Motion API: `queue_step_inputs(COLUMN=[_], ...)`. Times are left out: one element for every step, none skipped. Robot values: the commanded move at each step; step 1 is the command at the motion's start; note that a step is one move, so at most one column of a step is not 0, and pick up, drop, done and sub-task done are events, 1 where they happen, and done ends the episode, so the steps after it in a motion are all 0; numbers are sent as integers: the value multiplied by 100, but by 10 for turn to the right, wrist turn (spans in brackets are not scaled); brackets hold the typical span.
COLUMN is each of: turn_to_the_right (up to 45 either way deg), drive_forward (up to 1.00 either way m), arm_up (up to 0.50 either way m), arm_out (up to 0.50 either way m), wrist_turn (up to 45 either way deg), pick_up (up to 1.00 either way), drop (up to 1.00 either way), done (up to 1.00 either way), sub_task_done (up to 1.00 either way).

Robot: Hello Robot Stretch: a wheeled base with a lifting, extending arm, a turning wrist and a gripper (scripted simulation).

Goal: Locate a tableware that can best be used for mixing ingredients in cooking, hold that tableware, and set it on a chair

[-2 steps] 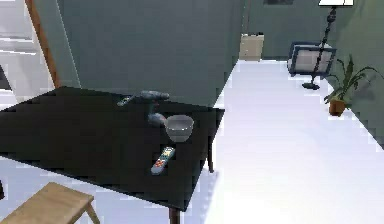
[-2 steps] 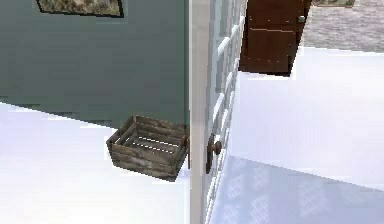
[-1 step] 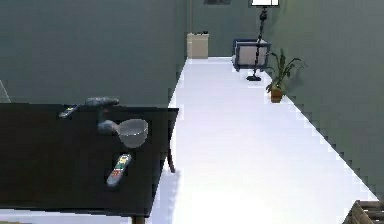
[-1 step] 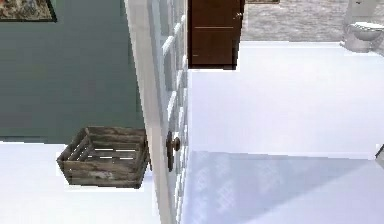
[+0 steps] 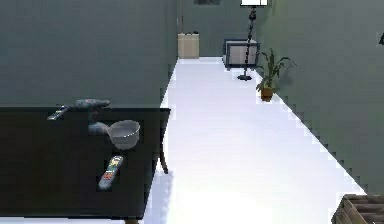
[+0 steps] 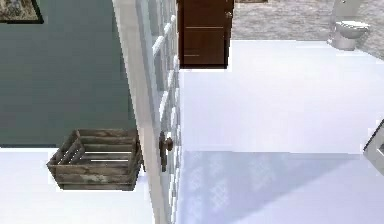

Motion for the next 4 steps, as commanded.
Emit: queue_step_inputs(turn_to_the_right=[150,0,-90,0], drive_forward=[0,60,0,65], arm_up=[0,0,0,0], arm_out=[0,0,0,0], wrist_turn=[0,0,0,0], pick_up=[0,0,0,0], drop=[0,0,0,0], done=[0,0,0,0], sub_task_done=[0,0,0,0])
